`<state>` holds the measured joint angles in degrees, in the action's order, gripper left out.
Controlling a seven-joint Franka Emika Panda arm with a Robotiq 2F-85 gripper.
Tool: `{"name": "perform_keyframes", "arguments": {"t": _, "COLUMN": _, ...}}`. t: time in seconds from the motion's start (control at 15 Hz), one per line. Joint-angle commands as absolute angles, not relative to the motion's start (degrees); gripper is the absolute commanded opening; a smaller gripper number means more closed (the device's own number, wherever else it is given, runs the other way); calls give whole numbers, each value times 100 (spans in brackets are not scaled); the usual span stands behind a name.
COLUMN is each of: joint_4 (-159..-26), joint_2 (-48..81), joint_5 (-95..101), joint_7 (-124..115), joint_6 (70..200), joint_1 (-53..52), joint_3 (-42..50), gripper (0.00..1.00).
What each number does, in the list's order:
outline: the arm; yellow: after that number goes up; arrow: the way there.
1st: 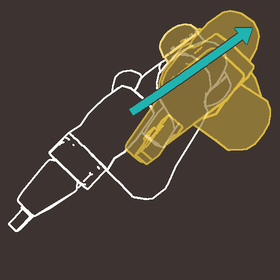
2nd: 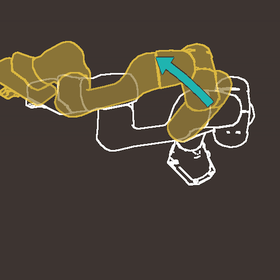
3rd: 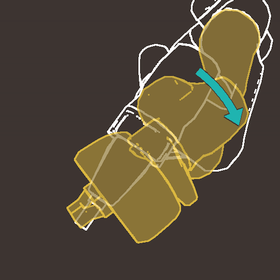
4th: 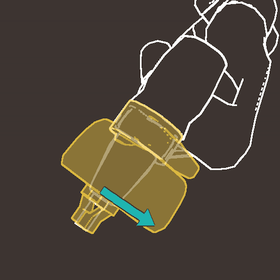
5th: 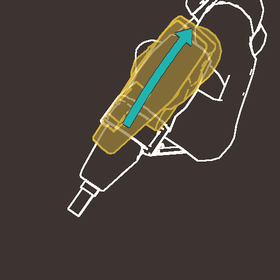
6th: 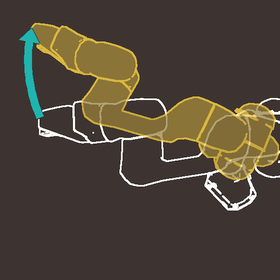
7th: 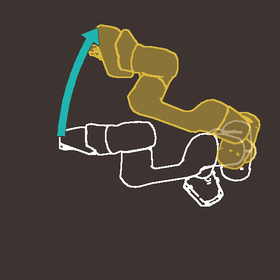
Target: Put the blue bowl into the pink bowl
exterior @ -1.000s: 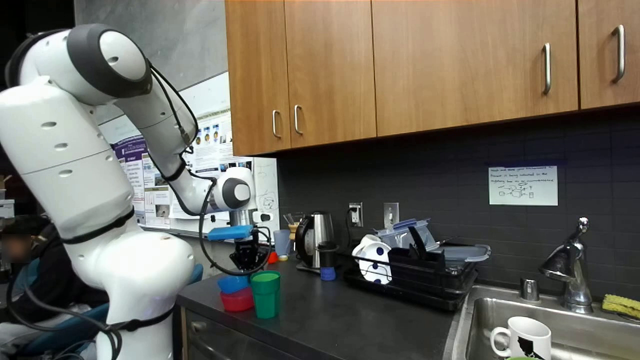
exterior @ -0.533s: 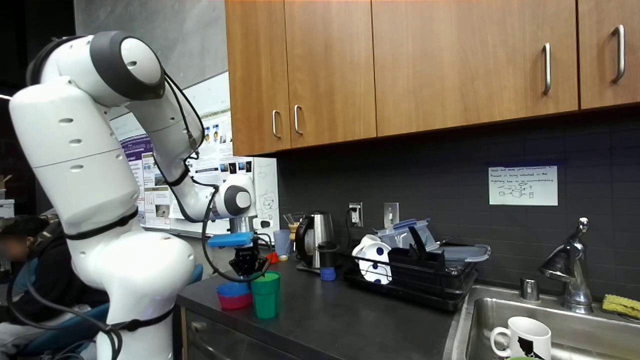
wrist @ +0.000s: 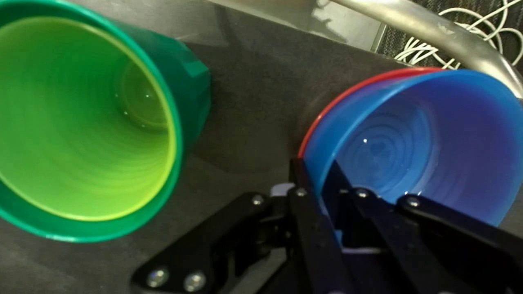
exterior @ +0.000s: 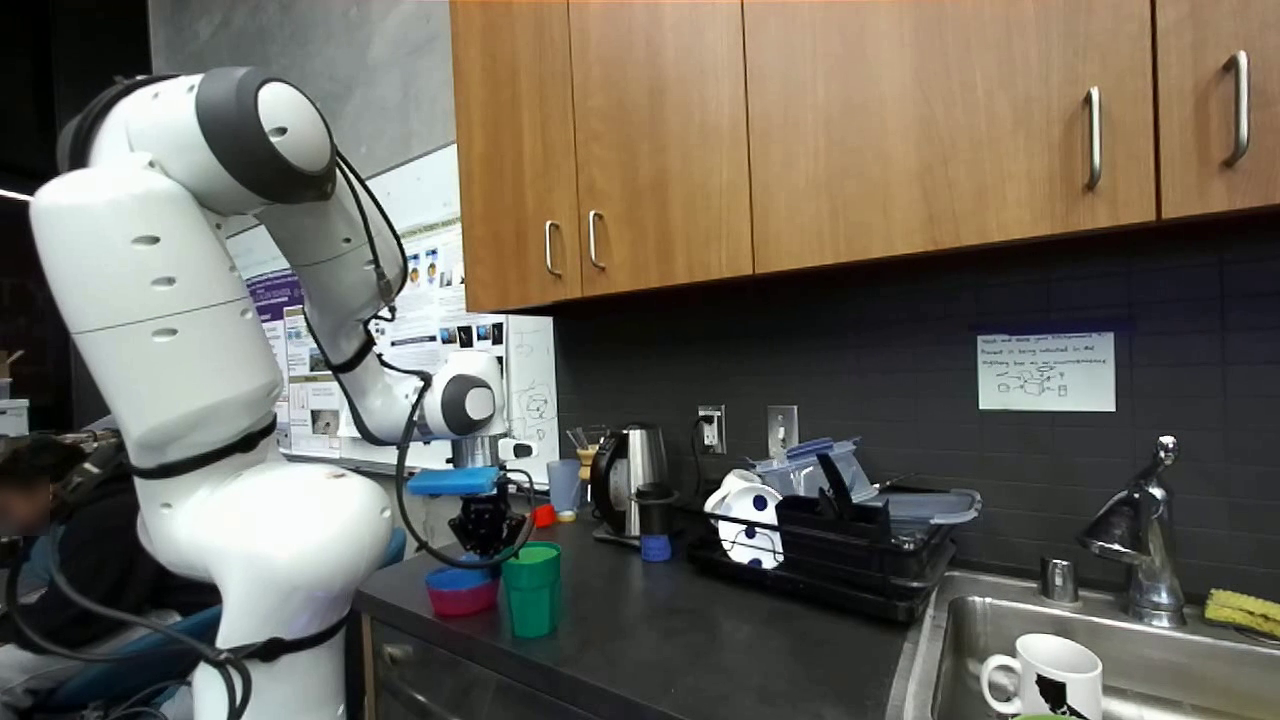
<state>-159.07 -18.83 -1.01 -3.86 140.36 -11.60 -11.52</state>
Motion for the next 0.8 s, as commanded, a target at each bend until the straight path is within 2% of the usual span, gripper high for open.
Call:
{"name": "perform_keyframes", "arguments": {"t": 0.0, "joint_4": -15902, "joint_2": -1826, "joint_5": -345, "joint_7": -282, "joint_6": 14126, "joint_1": -1321, "joint_3": -1116, "gripper": 47}}
{"name": "perform_keyframes", "arguments": {"t": 0.53, "joint_4": -15892, "joint_2": -2003, "joint_5": -627, "joint_7": -224, "joint_6": 14008, "joint_1": -1600, "joint_3": -1146, "gripper": 100}}
{"name": "perform_keyframes", "arguments": {"t": 0.73, "joint_4": -15876, "joint_2": -2105, "joint_5": -680, "joint_7": -218, "joint_6": 13968, "joint_1": -1683, "joint_3": -1175, "gripper": 100}}
